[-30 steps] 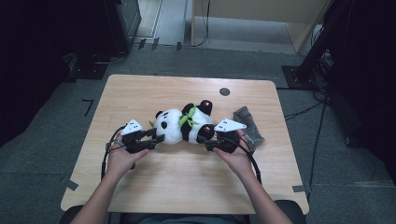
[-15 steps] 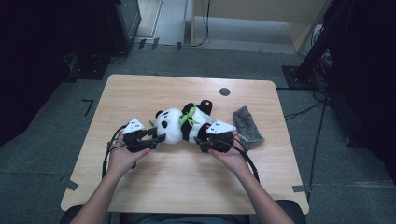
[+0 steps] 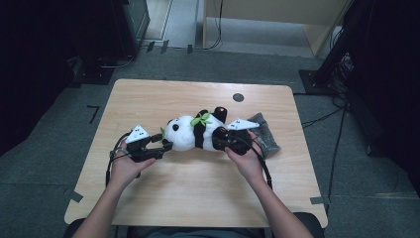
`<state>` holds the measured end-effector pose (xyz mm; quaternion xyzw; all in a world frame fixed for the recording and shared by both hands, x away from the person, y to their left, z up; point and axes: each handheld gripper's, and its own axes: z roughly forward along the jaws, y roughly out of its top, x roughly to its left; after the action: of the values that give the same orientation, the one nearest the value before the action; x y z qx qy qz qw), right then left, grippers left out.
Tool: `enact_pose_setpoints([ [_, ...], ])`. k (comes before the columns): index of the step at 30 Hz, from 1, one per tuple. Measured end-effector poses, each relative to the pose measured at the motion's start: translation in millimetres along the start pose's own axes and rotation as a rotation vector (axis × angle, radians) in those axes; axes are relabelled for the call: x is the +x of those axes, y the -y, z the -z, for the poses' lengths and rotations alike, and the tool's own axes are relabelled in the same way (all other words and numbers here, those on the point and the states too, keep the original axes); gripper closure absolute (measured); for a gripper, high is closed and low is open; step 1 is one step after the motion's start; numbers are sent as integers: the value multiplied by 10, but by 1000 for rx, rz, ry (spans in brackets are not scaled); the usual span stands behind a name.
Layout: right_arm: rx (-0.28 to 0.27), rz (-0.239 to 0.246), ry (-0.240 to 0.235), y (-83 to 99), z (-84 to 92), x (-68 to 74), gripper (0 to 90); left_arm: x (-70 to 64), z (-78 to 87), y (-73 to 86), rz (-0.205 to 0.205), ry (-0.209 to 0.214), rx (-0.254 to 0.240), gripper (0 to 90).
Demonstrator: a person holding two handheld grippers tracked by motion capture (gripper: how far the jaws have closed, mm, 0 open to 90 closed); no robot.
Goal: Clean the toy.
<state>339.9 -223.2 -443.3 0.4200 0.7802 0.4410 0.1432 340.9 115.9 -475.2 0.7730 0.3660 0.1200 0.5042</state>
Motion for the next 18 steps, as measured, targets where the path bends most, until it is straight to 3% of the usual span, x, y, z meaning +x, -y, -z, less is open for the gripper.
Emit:
enact_pose_setpoints([
  [3,7,-36,-28,-73,86,-55,649,3,53,-4,-24,26,-28,362],
  [8,-16,-101,-35,-147,212,-161,645,-39,69,-4,-72,67,-54,346],
  [13,-2,-136,-113,-168,238,-173,642,-95,-20,-1,-95,82,-72,293],
  [18,21,-166,-223,-169,226,-139,645,-143,-70,2,-136,29,-71,196],
])
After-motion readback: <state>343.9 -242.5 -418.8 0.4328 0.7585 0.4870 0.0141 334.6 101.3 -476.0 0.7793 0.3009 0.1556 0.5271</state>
